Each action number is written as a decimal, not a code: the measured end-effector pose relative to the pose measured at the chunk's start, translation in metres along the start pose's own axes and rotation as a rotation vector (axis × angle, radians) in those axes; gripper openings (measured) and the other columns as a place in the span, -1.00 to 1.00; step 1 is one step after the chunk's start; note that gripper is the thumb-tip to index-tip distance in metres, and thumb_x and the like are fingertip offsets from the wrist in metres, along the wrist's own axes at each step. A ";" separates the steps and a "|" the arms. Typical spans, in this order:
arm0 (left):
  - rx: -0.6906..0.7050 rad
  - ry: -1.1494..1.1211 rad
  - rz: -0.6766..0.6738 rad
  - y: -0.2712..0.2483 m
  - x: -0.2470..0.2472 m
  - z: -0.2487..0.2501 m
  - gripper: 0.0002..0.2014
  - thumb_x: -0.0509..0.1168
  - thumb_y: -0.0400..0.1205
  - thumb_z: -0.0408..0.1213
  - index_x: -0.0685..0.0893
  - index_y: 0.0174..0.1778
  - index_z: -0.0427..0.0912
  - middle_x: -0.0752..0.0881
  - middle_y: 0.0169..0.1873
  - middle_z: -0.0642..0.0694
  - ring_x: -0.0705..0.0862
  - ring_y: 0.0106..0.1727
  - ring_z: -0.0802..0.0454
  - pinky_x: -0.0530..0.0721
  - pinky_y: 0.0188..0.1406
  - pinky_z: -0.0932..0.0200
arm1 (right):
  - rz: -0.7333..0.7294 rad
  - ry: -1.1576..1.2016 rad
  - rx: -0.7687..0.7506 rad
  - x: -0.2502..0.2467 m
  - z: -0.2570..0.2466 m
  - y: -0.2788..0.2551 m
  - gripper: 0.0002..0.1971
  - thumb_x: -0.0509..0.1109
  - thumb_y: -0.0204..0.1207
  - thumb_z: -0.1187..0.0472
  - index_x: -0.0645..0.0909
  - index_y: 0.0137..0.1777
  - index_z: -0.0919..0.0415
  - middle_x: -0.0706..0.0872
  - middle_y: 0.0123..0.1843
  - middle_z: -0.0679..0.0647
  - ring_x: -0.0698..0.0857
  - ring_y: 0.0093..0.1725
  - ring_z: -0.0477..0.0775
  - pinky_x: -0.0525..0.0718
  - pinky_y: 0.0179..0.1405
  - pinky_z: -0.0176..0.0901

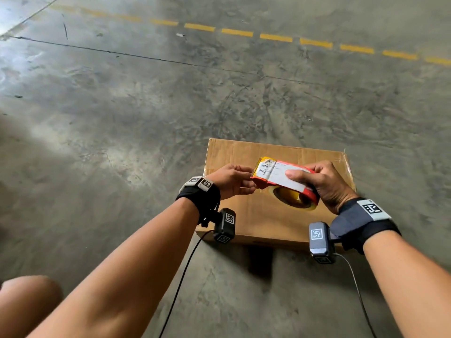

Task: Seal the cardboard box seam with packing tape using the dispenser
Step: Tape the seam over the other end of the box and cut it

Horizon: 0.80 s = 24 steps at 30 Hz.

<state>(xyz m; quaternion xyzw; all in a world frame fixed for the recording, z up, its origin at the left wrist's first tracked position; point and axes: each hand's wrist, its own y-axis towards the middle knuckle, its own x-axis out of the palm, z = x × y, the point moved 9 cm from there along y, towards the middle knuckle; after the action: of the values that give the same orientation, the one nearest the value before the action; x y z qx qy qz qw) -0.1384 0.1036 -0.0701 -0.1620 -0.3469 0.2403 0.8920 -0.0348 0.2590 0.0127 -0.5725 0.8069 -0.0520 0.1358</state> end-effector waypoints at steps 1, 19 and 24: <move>-0.011 0.007 -0.017 0.000 0.000 0.002 -0.60 0.23 0.60 -0.45 0.52 0.37 -0.45 0.68 -0.04 -0.40 0.79 -0.31 0.00 0.80 -0.18 0.15 | 0.005 0.001 -0.001 0.002 0.000 0.000 -0.68 0.70 0.22 -0.06 0.89 -0.33 0.23 0.87 -0.36 0.10 0.76 -0.42 -0.03 0.66 -0.43 -0.34; -0.024 0.337 0.128 0.005 -0.076 0.049 -0.84 0.37 0.66 -0.40 0.80 0.04 -0.40 0.70 0.09 -0.46 0.60 0.09 -0.32 0.69 0.14 -0.07 | 0.099 -0.046 0.016 0.063 -0.009 0.005 -0.41 0.76 0.23 -0.20 0.88 -0.18 0.42 0.88 -0.23 0.42 0.76 -0.32 0.14 0.67 -0.24 -0.07; -0.029 0.478 0.093 0.008 -0.085 0.061 -0.78 0.33 0.71 -0.36 0.73 0.17 -0.44 0.74 0.00 -0.34 0.68 0.00 -0.18 0.76 -0.01 0.09 | 0.113 -0.023 0.045 0.085 -0.007 0.005 -0.58 0.76 0.34 -0.01 0.89 -0.10 0.39 0.88 -0.23 0.38 0.72 -0.27 0.17 0.67 -0.19 -0.01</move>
<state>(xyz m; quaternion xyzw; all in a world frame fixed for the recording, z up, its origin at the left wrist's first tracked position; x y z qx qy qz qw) -0.2385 0.0716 -0.0769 -0.2427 -0.1216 0.2311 0.9343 -0.0670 0.1801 0.0046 -0.5233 0.8350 -0.0555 0.1607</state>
